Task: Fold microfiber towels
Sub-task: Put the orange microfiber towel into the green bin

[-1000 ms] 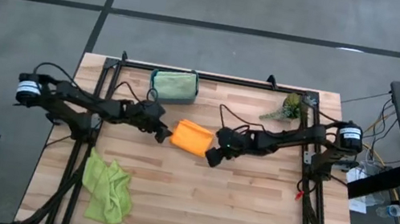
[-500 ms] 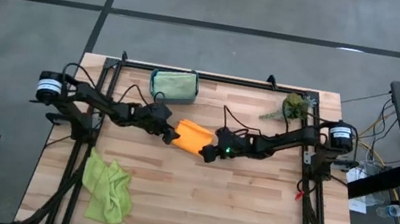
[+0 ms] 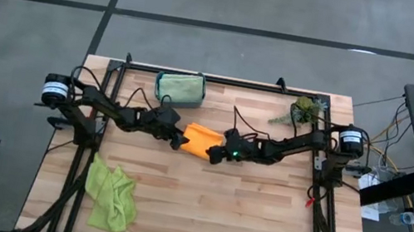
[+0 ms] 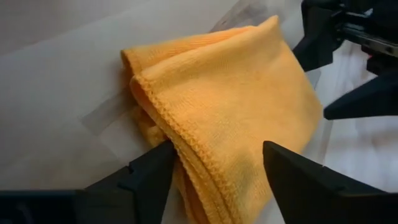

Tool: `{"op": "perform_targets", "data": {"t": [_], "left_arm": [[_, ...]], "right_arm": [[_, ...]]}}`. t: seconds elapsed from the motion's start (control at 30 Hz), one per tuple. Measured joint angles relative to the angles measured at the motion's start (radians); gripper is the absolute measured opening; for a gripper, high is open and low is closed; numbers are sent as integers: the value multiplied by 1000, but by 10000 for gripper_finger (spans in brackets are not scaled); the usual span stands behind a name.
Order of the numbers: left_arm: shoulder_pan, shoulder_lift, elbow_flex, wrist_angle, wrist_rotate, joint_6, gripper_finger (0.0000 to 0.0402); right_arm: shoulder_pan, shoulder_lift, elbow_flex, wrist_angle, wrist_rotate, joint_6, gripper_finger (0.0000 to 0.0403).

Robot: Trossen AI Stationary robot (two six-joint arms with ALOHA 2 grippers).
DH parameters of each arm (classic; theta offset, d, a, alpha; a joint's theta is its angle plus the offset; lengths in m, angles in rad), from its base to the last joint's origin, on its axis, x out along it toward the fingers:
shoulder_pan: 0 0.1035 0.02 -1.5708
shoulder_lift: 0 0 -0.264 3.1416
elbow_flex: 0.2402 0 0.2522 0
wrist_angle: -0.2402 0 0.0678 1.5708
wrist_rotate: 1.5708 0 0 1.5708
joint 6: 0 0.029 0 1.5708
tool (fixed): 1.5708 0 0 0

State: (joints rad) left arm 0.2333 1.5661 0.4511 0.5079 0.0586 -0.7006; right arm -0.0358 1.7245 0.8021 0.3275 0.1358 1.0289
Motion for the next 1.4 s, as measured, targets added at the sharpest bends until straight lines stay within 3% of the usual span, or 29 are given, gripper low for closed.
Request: {"op": "perform_targets", "data": {"t": [0.13, 0.47, 0.73, 0.87, 1.2, 1.4], "left_arm": [[0, 0, 0, 8, 0, 0, 198], [-6, 8, -1, 12, -8, 62, 109], [-6, 69, -2, 63, -9, 82, 14], [-6, 56, -3, 58, -11, 89, 8], [7, -133, -22, -10, -18, 168, 3], [38, -293, -22, -141, -97, 241, 2]], "right_arm": [[-3, 4, 0, 2, 27, -14, 306], [-8, 76, 0, 96, 27, -26, 157], [-8, 72, 11, 110, 10, -89, 65], [-9, 63, 29, 116, -9, -135, 20], [-53, 10, 75, 107, -13, -237, 15], [-109, 7, 165, 76, -58, -345, 14]]}}
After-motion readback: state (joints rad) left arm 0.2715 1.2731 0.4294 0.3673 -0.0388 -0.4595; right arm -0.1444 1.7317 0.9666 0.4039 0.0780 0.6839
